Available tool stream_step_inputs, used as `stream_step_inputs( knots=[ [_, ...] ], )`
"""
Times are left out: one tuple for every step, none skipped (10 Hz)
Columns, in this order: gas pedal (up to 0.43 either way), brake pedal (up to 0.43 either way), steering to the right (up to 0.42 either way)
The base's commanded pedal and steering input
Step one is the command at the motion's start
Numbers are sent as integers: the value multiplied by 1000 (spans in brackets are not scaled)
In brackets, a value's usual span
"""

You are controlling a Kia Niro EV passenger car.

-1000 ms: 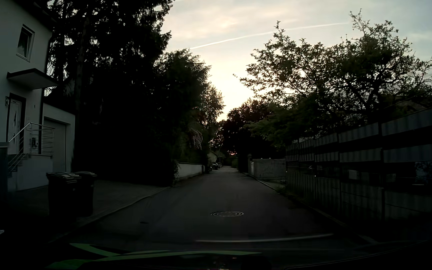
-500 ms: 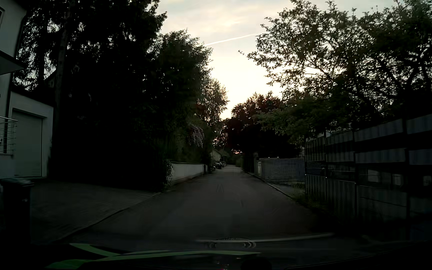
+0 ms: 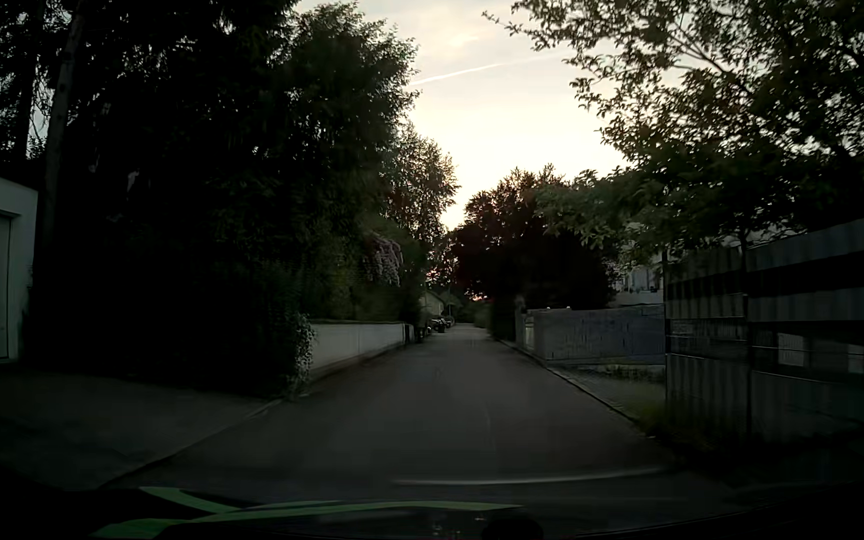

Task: Follow the waypoints while adhering to traffic rules and regulations

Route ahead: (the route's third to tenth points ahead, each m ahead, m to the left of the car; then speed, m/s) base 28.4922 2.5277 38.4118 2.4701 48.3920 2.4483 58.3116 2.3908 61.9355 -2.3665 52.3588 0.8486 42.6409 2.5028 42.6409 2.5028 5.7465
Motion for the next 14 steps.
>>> stream_step_inputs(
  knots=[
    [157, 0, -7],
    [157, 0, -7],
    [157, 0, -6],
    [157, 0, -7],
    [157, 0, -6],
    [157, 0, -6],
    [157, 0, -6],
    [157, 0, -8],
    [157, 0, -12],
    [157, 0, -16],
    [157, 0, -16],
    [138, 0, -16],
    [118, 0, -18],
    [118, 0, -19]
  ],
)
